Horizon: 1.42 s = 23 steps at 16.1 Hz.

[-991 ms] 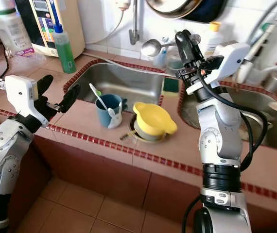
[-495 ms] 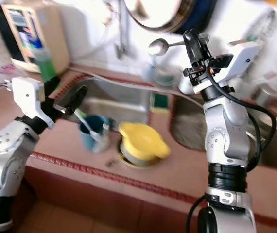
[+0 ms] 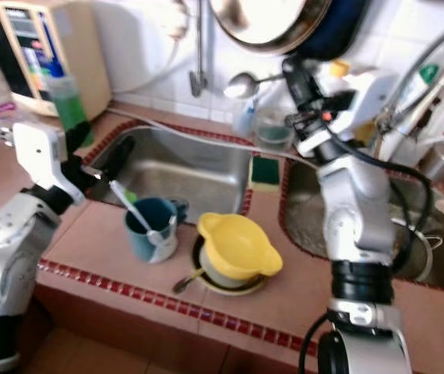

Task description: Kitchen organization

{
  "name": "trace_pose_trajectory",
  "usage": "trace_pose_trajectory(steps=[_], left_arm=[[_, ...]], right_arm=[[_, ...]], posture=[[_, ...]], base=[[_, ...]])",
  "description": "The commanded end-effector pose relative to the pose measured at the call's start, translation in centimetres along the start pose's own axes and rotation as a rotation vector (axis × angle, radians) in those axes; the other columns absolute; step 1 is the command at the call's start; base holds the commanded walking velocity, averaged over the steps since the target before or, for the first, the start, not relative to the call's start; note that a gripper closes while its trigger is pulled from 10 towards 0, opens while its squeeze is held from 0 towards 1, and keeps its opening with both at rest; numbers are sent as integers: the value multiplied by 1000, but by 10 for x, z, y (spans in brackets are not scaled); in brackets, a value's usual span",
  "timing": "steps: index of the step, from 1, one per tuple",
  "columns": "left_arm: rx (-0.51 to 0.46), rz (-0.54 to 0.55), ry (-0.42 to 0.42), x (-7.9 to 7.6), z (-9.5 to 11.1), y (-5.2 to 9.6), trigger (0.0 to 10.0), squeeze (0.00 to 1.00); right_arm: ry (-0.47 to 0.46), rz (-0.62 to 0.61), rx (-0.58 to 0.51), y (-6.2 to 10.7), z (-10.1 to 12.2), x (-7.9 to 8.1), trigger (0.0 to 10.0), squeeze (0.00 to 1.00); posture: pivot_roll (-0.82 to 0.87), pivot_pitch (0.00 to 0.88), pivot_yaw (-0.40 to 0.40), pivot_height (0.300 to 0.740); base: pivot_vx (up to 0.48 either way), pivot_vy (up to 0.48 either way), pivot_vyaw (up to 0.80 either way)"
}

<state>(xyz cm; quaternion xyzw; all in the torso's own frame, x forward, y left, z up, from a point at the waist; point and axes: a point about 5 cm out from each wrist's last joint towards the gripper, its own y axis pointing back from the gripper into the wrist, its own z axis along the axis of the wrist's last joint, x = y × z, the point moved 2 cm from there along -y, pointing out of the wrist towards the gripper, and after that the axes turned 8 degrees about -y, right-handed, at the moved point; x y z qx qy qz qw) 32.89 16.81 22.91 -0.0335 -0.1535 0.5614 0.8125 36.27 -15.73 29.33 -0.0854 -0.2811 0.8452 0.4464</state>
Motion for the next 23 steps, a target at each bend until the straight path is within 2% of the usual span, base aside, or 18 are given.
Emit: trace_pose_trajectory(steps=[1,2,5,8,11,12,15,16,23], left_arm=[[-16,-39,-20,-7,16,-5,10000,0],[-20,-59,-26,-12,23,-7,10000,0],[-57,-115,11,-31,49,-13,10000,0],[-29,-196,68,-47,66,-10,10000,0],[20,-263,87,-58,73,-6,10000,0],[67,-297,75,-65,70,-2,10000,0],[98,-338,87,-73,72,4,10000,0],[121,-340,73,-76,71,5,10000,0],[166,-343,93,-78,69,5,10000,0]], right_arm=[[39,-21,50,-4,2,-10,10000,0],[62,-44,101,-5,-3,-18,10000,0],[163,-209,305,-3,-18,-54,10000,0],[136,-240,335,-8,-15,-67,10000,0],[130,-207,350,-13,-16,-66,10000,0],[113,-194,361,-15,-19,-66,10000,0],[86,-119,369,-20,-27,-57,10000,0],[4,-73,371,-21,-34,-50,10000,0],[-214,-25,412,-21,-60,-38,10000,0]], posture=[[-78,0,-35,740],[-81,0,-34,740],[-83,25,-35,740],[-75,95,-29,740],[-65,138,-26,740],[-57,173,-21,740],[-45,224,-12,740],[-40,240,-9,740],[-36,280,6,740]], base=[[0,0,0],[0,0,0],[0,0,0],[0,0,0],[0,0,0],[0,0,0],[0,0,0],[0,0,0],[0,0,0]])
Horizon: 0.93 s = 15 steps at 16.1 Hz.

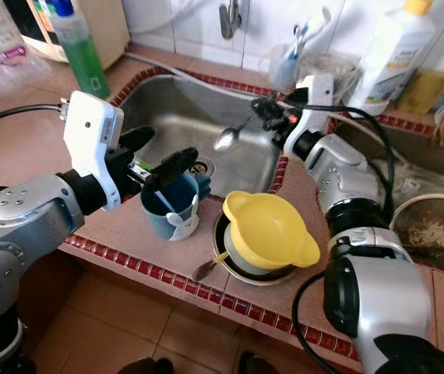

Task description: Kitchen organization

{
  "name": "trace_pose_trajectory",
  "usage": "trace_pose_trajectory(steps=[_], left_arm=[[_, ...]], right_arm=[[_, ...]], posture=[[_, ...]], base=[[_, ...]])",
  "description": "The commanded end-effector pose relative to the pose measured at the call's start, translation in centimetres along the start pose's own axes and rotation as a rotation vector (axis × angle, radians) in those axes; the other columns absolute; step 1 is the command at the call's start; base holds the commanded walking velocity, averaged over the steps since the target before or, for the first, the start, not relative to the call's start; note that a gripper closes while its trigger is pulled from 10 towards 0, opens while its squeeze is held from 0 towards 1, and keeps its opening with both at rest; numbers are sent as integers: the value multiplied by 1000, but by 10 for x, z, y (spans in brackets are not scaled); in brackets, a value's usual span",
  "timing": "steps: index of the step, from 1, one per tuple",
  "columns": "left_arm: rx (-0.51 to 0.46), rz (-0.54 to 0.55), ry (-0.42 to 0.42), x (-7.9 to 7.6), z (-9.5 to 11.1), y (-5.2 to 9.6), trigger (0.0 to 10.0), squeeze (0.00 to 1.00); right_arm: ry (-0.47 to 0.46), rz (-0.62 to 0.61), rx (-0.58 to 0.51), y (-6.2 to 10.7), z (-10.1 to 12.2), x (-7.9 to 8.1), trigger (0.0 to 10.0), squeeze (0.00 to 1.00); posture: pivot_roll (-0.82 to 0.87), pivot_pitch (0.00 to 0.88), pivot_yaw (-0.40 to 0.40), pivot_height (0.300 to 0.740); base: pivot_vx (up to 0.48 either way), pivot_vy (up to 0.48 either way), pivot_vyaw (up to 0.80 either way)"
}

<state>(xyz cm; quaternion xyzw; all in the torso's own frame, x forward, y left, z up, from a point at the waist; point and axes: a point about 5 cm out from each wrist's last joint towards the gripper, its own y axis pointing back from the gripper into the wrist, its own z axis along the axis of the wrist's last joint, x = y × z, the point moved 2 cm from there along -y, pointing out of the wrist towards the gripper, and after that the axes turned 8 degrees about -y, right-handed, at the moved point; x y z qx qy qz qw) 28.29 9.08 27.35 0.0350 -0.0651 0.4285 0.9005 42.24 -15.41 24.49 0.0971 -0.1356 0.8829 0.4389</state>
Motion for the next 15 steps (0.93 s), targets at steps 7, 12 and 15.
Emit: trace_pose_trajectory(steps=[7,12,15], left_arm=[[-11,2,-13,-1,7,2,10000,0],[-42,30,-19,2,12,2,10000,0],[-62,38,-17,4,16,2,10000,0]], right_arm=[[-167,2,33,1,-16,-3,10000,1000],[-184,52,20,-3,-15,3,10000,1000],[-170,61,20,-5,-15,6,10000,1000]], posture=[[-26,267,10,740],[-18,242,5,740],[-15,229,1,740]], base=[[0,0,0],[0,0,0],[0,0,0]])
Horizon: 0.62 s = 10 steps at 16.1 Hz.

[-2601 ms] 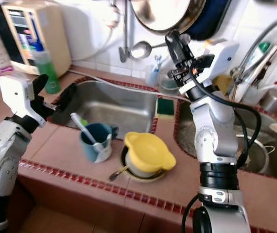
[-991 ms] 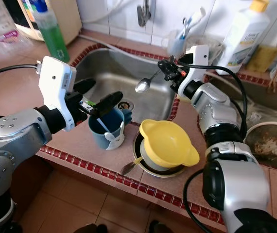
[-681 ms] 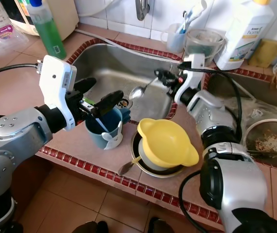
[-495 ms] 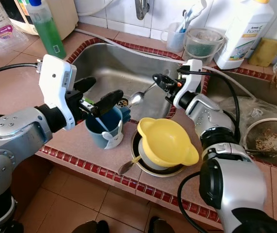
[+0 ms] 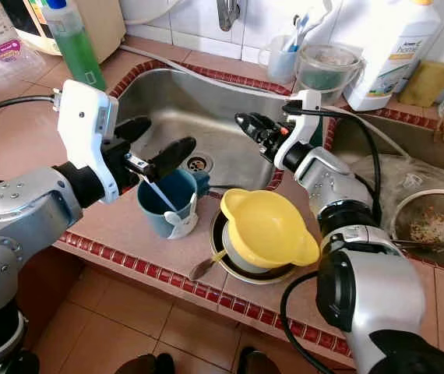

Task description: Kitchen organization

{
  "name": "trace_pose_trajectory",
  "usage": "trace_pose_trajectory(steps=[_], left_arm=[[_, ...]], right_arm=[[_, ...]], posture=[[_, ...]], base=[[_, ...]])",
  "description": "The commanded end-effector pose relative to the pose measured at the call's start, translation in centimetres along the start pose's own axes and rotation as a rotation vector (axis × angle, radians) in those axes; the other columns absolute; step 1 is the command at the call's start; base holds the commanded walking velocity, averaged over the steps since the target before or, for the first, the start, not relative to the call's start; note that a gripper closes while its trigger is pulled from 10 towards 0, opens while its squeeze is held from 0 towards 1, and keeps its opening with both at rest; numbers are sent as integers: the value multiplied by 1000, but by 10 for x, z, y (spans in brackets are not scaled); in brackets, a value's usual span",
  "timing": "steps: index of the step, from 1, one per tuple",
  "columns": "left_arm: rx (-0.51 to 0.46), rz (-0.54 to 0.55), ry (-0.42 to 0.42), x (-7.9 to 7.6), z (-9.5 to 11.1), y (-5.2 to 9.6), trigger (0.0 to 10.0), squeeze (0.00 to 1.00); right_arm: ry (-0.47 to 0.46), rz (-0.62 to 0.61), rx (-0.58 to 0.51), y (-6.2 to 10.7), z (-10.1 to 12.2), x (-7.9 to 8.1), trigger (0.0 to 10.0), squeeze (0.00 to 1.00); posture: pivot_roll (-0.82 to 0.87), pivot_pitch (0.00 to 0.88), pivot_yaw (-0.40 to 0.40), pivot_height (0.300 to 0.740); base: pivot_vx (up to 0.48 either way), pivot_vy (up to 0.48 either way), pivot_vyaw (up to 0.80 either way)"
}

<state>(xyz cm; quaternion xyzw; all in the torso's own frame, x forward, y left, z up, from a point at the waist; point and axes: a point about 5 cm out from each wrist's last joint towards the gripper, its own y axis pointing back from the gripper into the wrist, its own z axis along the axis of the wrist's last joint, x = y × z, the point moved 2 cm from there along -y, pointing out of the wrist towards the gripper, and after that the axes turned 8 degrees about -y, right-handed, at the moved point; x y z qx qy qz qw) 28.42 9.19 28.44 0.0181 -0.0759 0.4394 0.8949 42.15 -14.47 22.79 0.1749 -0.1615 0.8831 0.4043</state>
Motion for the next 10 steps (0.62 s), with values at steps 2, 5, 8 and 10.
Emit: trace_pose_trajectory(steps=[2,5,8,10], left_arm=[[-44,28,-6,4,8,2,10000,0],[-72,115,-38,22,12,4,10000,0],[-59,201,-26,44,5,10,10000,0],[-43,298,-32,63,-4,16,10000,0]], right_arm=[[23,35,-20,-4,6,6,10000,1000],[69,99,-48,-4,18,13,10000,0],[136,157,-96,0,29,19,10000,0],[214,202,-211,6,48,31,10000,0]], posture=[[-16,221,-1,740],[-18,203,-7,740],[-27,186,-10,740],[-42,169,-9,740]], base=[[0,0,0],[0,0,0],[0,0,0],[0,0,0]])
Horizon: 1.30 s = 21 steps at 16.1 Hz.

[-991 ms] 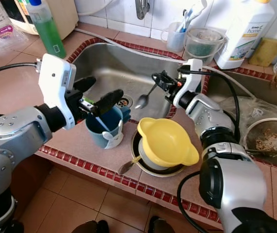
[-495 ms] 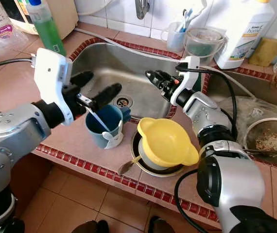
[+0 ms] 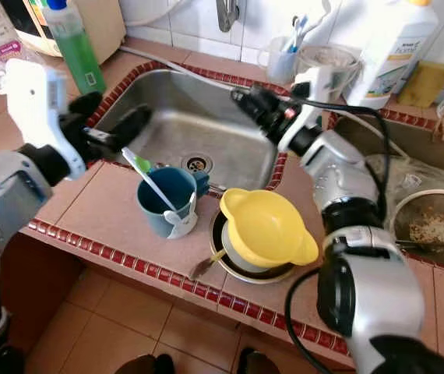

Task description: Kitchen organization

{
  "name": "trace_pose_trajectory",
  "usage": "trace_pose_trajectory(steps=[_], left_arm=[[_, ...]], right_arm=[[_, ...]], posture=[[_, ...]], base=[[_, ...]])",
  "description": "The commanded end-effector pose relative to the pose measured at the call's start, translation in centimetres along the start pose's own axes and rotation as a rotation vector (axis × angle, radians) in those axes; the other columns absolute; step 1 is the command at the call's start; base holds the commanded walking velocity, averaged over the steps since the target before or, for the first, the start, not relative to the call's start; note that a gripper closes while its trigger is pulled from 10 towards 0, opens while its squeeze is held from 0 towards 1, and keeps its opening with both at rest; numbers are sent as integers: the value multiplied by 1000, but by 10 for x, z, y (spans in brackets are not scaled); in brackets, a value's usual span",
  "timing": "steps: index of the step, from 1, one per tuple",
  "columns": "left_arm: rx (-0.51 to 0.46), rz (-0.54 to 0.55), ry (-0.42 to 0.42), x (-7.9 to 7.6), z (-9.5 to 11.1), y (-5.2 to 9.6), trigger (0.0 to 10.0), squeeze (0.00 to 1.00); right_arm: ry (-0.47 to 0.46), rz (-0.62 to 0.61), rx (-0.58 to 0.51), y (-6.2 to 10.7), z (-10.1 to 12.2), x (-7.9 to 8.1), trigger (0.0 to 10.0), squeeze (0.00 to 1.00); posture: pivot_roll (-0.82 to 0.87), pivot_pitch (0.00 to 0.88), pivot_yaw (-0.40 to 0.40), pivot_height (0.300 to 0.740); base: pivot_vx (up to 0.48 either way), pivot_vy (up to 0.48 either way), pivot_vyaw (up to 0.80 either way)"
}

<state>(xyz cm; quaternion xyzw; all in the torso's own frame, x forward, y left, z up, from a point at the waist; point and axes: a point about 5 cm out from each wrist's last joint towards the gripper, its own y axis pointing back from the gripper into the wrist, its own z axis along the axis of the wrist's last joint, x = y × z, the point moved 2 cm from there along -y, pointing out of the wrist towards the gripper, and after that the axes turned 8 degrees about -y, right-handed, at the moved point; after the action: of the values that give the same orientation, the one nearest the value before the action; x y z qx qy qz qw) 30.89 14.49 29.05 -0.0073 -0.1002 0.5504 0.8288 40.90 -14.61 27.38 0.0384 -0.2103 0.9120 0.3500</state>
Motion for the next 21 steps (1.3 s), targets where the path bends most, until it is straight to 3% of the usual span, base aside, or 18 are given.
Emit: trace_pose_trajectory(steps=[1,4,6,7,9,11,12,15,17,21], left_arm=[[10,55,-8,10,-4,2,10000,0],[62,111,-14,20,-21,8,10000,0],[76,135,-12,20,-29,11,10000,0],[34,147,49,20,-26,9,10000,0],[-6,143,89,18,-21,6,10000,0],[-127,135,211,8,-4,0,10000,0],[-140,133,225,7,-3,-1,10000,0],[-156,86,275,-19,-5,-1,10000,0],[-126,95,322,-34,-18,3,10000,0],[-25,118,291,-45,-41,5,10000,0]], right_arm=[[28,24,-59,0,14,4,10000,0],[127,42,-125,7,29,19,10000,0],[207,46,-107,14,20,30,10000,0],[193,52,-111,22,14,37,10000,0],[193,48,-105,26,10,42,10000,0],[176,16,-116,35,5,49,10000,0],[174,11,-117,36,4,51,10000,0],[171,7,-121,46,1,65,10000,0],[175,29,-93,55,-3,77,10000,0],[147,125,-28,78,-4,98,10000,0]], posture=[[-44,166,-8,740],[-69,130,-6,740],[-76,113,-6,740],[-78,104,-8,740],[-81,99,-7,740],[-103,68,5,740],[-103,68,5,740],[-111,61,6,740],[-117,55,8,740],[-130,55,14,740]], base=[[0,0,0],[0,0,0],[0,0,0],[0,0,0],[0,0,0],[0,0,0],[0,0,0],[0,0,0],[0,0,0],[0,0,0]])
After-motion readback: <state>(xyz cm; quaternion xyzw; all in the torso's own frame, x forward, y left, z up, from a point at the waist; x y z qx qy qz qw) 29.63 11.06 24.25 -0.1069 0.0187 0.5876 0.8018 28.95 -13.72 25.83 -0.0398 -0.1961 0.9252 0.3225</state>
